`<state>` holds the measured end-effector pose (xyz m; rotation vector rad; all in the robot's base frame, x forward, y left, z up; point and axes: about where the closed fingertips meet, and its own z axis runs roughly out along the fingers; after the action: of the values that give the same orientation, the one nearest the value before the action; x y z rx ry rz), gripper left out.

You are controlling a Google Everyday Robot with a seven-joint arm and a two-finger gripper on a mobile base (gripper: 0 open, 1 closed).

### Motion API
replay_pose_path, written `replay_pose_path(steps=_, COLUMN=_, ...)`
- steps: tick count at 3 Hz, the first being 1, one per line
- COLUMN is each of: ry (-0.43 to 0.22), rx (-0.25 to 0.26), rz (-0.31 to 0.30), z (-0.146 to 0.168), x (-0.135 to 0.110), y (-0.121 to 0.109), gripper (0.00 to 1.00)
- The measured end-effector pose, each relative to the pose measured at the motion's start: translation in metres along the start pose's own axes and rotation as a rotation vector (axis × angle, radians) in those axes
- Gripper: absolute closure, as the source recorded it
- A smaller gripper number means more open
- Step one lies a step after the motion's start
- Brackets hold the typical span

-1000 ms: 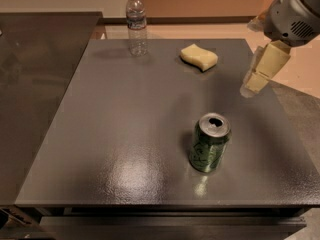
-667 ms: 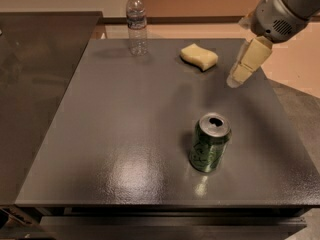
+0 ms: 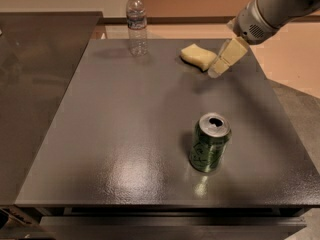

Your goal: Move sponge near green can

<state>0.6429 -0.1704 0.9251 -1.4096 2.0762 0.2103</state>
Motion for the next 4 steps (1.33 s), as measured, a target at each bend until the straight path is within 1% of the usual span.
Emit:
replay_pose_path(steps=1, ry=-0.037, rx=0.011, rz=0.049, z=0.025, x=-0.003, y=-0.021, gripper=0.00)
replay_pose_path(steps=2, ry=-0.055, rx=0.012, rz=0.107, z=0.045, x=-0.003, y=-0.035, gripper=0.00)
replay_pose_path(steps=3, ry=-0.066, rx=-0.010, rz=0.169, z=0.061, x=-0.001, y=-0.043, gripper=0.00)
replay_pose_path(steps=4, ry=-0.066, rx=-0.027, rz=0.207, z=0.077, x=0.000, y=-0.046, gripper=0.00)
